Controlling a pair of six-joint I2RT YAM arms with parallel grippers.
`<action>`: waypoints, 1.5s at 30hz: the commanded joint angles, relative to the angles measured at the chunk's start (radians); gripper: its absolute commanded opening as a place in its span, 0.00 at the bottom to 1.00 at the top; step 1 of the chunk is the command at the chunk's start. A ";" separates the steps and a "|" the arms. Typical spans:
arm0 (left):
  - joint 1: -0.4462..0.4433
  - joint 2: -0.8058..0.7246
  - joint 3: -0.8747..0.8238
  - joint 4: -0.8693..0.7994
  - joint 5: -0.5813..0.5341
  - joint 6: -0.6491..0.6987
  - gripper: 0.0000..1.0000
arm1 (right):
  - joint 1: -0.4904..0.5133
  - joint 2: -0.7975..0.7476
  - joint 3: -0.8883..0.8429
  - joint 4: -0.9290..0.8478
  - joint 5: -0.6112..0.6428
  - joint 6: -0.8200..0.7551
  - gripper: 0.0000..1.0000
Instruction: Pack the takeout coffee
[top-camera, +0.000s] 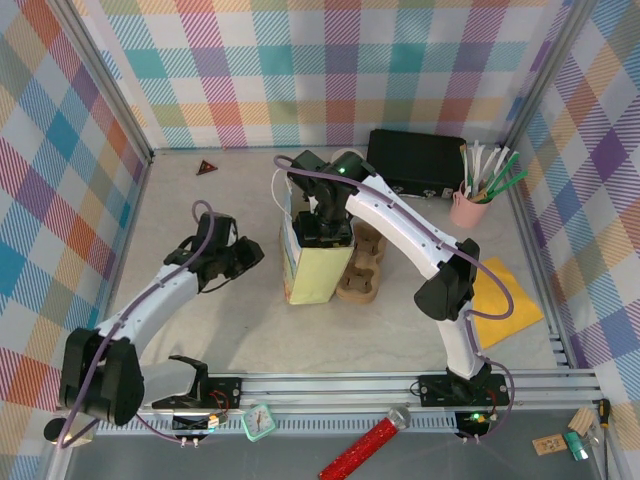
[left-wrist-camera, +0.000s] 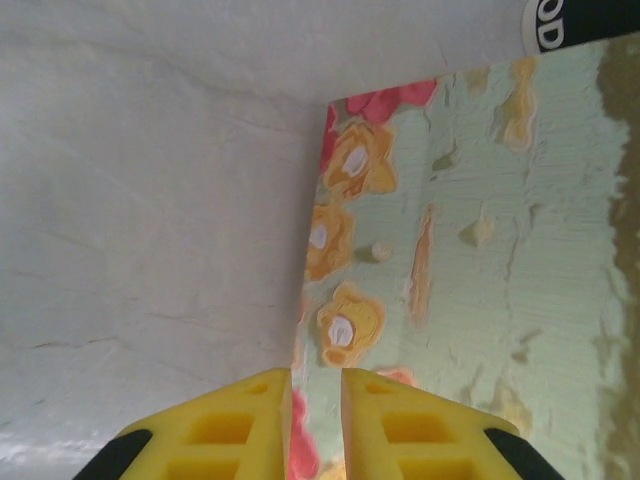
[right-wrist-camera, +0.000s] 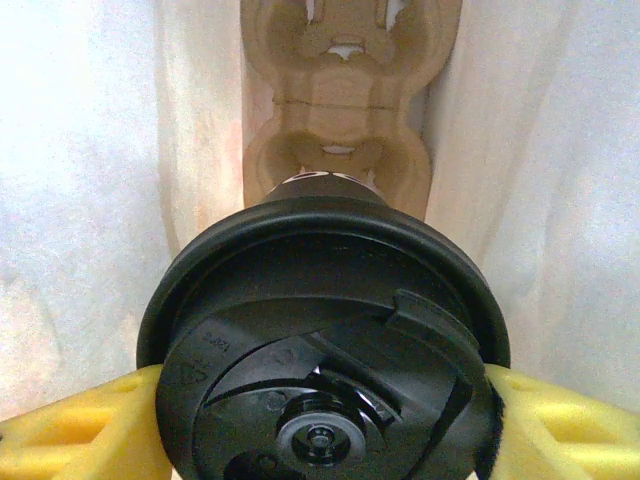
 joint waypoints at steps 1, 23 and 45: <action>-0.056 0.051 -0.038 0.159 0.023 -0.042 0.19 | 0.007 0.023 0.044 -0.044 0.013 -0.001 0.66; -0.229 0.233 -0.034 0.396 -0.011 -0.153 0.16 | 0.005 -0.013 -0.005 -0.087 0.076 -0.029 0.67; -0.140 -0.034 0.121 -0.048 -0.220 0.067 0.51 | 0.005 -0.023 0.008 -0.104 0.069 -0.002 0.67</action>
